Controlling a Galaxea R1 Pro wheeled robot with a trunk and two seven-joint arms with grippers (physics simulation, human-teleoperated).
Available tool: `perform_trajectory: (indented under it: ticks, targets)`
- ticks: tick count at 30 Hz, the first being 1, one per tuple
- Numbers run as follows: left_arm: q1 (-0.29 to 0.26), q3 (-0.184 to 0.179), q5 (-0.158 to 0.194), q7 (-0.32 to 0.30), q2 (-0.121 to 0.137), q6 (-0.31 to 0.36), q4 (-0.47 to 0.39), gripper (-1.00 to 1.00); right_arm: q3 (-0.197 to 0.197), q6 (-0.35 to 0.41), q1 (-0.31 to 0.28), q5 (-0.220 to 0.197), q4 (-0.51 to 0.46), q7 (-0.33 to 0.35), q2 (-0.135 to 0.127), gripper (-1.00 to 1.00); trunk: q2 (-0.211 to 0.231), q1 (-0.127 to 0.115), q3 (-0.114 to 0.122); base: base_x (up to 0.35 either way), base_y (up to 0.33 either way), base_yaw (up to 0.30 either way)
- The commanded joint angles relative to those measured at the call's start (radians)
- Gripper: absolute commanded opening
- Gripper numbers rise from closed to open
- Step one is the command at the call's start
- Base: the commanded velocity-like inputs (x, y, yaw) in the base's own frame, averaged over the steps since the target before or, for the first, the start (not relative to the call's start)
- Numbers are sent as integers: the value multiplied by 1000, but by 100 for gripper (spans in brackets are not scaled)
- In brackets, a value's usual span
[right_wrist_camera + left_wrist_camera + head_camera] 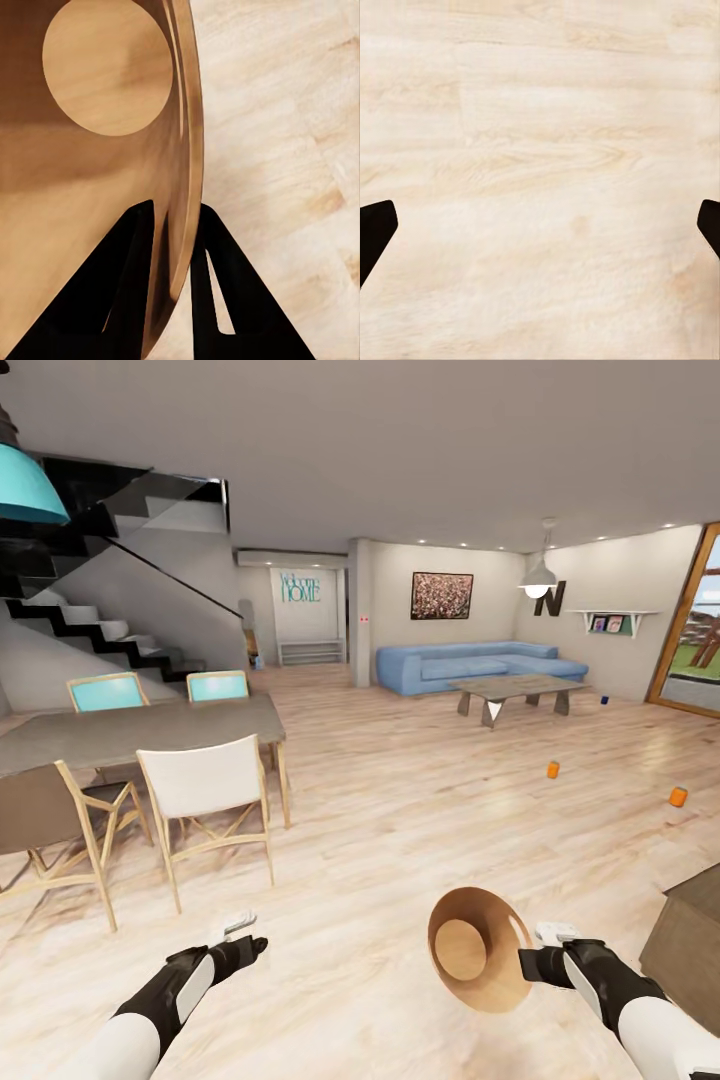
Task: Put the three can of soda from the living room inside the tash can in the kitchen.
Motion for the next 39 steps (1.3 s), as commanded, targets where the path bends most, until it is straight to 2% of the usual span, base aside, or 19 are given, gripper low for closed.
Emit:
perform_trajectory:
  ticks: [1, 18, 39]
  targets:
    - [0, 0, 0, 0, 0, 0, 0, 100, -6, 1, -1, -12, -2, 5, 0, -100, 0, 0, 0, 322, 0, 0]
    - [0, 0, 0, 0, 0, 0, 0, 100, -5, 1, -1, -12, 1, 5, 2, -100, 0, 0, 1, 323, 0, -29]
    - [0, -1, 0, 0, 0, 0, 0, 100, -5, 1, -1, -12, 2, 5, 2, -100, 0, 0, 16, 323, 0, -190]
